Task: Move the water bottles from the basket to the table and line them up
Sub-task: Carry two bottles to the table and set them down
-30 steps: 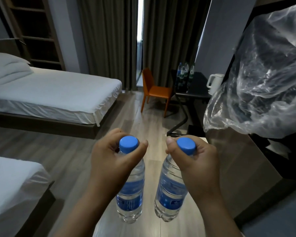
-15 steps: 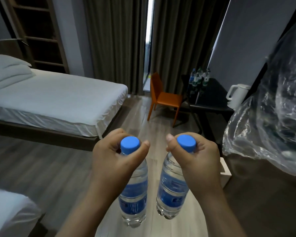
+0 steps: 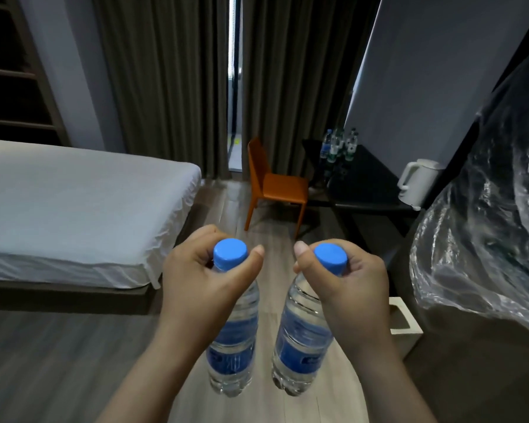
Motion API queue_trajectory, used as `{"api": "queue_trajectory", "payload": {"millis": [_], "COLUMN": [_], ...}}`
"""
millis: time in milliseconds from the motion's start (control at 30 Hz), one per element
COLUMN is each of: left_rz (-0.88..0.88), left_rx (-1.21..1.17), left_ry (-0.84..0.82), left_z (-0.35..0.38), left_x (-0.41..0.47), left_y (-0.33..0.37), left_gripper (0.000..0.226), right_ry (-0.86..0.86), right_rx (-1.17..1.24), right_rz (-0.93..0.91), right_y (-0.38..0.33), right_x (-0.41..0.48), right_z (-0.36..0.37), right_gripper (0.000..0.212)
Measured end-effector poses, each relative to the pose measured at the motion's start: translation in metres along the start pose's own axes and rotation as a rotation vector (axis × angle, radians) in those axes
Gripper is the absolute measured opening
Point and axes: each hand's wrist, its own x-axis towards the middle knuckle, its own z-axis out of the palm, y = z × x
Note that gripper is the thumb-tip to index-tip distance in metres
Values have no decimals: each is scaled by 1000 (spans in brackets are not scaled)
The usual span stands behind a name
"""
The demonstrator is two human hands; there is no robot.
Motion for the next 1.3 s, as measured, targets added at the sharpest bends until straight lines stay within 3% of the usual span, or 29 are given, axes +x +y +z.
{"api": "queue_trajectory", "payload": {"millis": [767, 1300], "left_rz": [-29, 45], "left_rx": [-13, -103], "left_ry": [-31, -160], "left_z": [150, 253], "left_x": [291, 527], "left_y": [-163, -285], "left_gripper": [25, 32], "right_ry": [69, 188], "right_rx": [13, -120], "right_rz": [56, 81], "right_y": [163, 281], "right_x": [308, 526], "right_z": [76, 154], "right_gripper": [22, 29]}}
